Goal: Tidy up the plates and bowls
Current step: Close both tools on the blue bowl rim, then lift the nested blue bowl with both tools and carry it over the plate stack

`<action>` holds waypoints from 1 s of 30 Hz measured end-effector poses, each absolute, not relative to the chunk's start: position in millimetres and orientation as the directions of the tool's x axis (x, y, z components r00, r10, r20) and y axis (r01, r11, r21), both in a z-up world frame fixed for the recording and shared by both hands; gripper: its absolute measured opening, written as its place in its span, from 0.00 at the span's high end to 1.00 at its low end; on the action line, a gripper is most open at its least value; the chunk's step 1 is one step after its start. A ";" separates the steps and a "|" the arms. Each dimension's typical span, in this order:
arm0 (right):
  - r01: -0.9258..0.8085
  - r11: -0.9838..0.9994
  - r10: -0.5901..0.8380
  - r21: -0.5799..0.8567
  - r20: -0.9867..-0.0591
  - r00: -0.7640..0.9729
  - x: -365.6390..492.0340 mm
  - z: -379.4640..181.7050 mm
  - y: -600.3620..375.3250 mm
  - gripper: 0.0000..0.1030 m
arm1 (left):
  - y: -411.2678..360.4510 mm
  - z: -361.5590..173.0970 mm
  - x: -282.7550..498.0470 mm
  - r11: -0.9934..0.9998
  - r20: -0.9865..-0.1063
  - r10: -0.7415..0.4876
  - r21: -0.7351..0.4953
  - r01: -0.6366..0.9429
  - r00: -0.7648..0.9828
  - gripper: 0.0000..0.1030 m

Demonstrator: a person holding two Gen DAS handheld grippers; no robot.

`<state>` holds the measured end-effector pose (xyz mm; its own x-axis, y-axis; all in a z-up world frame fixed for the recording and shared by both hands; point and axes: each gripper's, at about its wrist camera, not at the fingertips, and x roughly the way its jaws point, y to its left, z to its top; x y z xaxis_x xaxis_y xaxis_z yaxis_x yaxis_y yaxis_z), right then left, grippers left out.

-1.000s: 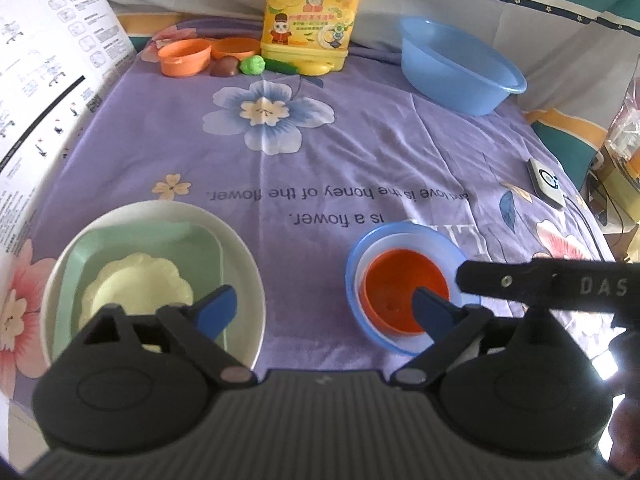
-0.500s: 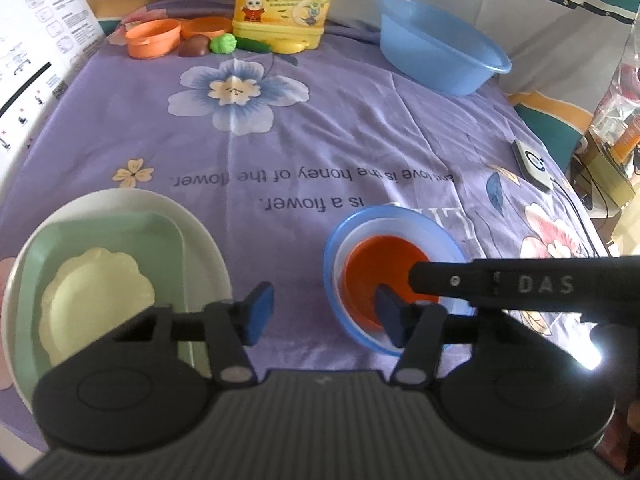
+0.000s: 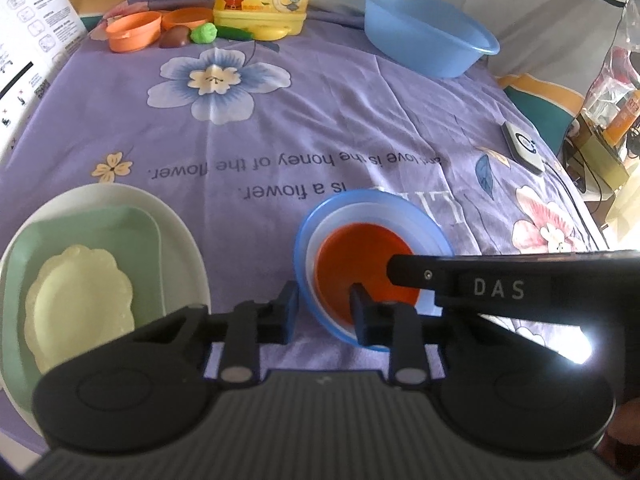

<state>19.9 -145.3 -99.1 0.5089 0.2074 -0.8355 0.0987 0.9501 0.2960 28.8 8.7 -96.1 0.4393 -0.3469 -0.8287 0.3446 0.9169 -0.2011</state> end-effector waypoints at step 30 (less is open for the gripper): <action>0.090 0.972 0.145 0.218 -0.854 0.499 18.0 -95.2 -143.7 0.71 | 7.9 -102.1 32.0 0.907 -0.844 -0.375 -0.249 0.338 0.383 0.74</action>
